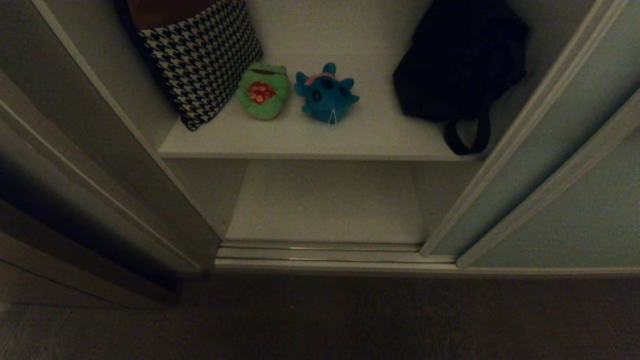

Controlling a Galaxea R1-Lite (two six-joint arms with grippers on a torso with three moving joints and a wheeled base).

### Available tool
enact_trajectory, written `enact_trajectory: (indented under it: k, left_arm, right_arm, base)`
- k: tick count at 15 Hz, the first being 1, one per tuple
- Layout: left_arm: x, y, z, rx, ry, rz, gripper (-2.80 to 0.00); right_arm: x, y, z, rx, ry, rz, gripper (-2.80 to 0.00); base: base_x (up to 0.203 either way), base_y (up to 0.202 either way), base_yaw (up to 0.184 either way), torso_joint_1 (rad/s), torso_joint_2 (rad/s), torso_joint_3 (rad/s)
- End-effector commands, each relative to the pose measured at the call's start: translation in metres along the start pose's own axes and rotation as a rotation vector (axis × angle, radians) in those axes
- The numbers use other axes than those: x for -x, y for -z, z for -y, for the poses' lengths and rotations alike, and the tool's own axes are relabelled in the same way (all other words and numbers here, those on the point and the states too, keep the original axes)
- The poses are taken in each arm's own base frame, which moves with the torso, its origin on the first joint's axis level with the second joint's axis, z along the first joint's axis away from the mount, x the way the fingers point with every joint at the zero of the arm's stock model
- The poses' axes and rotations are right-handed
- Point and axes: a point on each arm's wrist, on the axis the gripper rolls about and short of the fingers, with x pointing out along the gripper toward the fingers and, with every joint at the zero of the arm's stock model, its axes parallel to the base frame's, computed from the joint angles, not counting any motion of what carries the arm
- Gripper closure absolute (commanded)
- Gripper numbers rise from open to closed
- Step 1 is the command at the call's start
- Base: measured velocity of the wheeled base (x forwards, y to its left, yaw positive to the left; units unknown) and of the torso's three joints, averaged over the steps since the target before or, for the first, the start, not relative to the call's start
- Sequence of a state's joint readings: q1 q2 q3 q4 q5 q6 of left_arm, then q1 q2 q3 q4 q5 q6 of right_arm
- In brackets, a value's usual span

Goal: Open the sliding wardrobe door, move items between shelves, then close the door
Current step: Close the door

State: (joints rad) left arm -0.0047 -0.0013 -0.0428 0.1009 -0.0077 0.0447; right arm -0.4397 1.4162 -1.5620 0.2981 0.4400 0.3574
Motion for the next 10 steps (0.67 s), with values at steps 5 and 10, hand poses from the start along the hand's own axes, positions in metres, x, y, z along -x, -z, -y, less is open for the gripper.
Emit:
enact_trajectory:
  k: [5,10]
  left_arm:
    - [0.000,0.000,0.000,0.000,0.001,-0.001,0.00]
    - [0.000,0.000,0.000,0.000,0.000,-0.001,0.00]
  right_arm:
    - [0.000,0.007,-0.019,0.047,-0.089,-0.035,0.00]
    - [0.006,0.014,-0.055,0.086,-0.229,-0.057,0.00]
  base:
    - [0.000,0.000,0.000,0.000,0.00,0.000]
    - [0.000,0.000,0.000,0.000,0.00,0.000]
